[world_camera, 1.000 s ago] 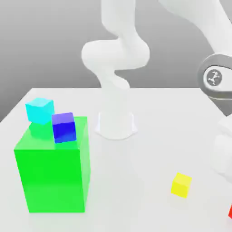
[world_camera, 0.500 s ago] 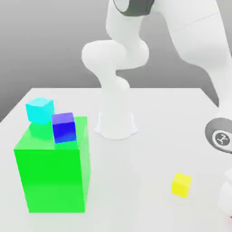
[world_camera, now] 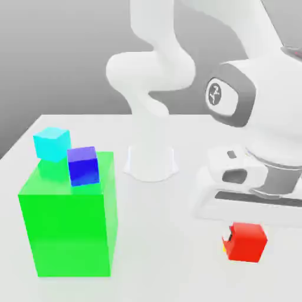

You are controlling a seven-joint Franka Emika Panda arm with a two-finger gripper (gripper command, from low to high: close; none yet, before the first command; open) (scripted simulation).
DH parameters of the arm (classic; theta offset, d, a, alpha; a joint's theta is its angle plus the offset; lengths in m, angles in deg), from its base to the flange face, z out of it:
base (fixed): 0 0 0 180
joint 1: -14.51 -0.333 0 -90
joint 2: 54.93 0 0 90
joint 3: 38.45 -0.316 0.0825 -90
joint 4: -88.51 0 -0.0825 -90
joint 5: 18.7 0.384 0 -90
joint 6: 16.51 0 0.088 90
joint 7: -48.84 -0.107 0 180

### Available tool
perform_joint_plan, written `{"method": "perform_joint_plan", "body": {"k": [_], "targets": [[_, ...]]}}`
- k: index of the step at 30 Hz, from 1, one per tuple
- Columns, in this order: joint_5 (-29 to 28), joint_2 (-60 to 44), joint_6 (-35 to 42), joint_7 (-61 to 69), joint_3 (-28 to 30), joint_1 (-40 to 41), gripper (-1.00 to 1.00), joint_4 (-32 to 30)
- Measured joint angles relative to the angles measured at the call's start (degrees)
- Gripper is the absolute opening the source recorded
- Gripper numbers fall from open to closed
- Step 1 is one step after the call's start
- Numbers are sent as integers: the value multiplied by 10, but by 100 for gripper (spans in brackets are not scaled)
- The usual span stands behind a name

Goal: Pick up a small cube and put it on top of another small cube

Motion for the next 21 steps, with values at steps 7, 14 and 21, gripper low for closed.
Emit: {"method": "perform_joint_plan", "body": {"k": [7, 14, 21], "targets": [[50, 142, 85, -24, 50, 84, -100, -46], [105, 289, 167, -48, 123, 147, -100, -93], [116, 282, 90, -51, 135, 161, 100, -160]]}}
